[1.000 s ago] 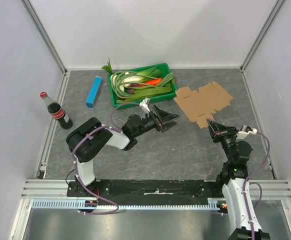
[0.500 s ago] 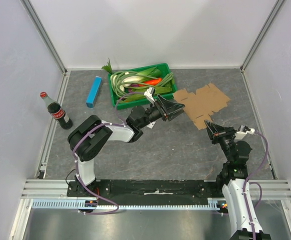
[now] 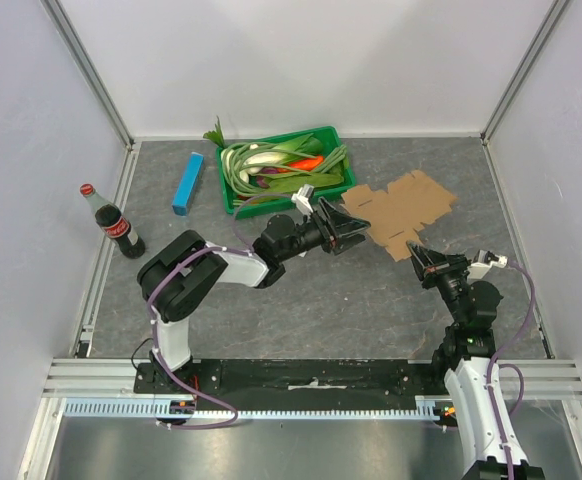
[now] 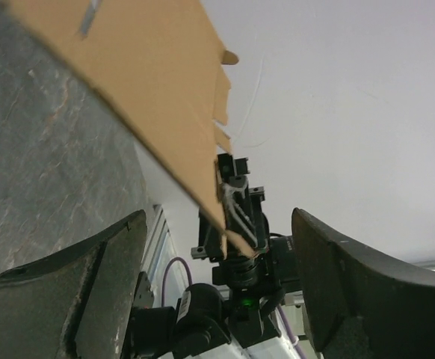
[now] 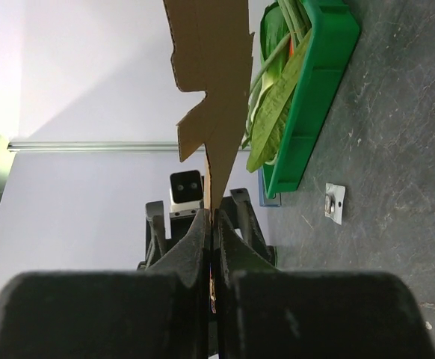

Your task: Fold the paper box

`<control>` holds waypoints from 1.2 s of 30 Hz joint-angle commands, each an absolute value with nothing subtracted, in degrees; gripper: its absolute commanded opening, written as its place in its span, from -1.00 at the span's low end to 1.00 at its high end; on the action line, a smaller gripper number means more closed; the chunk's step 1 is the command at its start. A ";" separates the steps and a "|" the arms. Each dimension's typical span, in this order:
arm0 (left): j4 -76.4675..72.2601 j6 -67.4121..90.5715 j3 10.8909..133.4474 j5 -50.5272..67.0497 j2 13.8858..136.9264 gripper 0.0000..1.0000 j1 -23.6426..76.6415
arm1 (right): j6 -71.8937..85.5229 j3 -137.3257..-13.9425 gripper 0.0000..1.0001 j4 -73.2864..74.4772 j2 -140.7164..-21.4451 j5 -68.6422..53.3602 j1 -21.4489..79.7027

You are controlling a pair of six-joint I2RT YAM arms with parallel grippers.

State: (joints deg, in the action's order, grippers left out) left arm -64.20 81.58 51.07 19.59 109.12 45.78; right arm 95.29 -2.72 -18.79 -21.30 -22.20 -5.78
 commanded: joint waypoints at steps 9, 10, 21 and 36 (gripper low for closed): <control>-66.35 90.44 51.85 20.22 111.18 0.61 46.14 | 93.78 -5.18 -1.00 -19.79 -20.65 -24.08 -5.45; -66.62 90.53 51.77 19.52 111.18 0.58 46.14 | 93.52 -5.71 -1.00 -19.34 -20.39 -24.08 -5.28; -61.09 83.06 49.58 20.48 108.46 -0.54 45.09 | 85.44 -8.52 -0.71 -4.08 -16.09 -25.57 -3.52; 11.53 31.24 61.16 19.34 85.61 -0.96 35.79 | 18.51 -52.00 0.37 44.35 -49.81 -6.53 2.80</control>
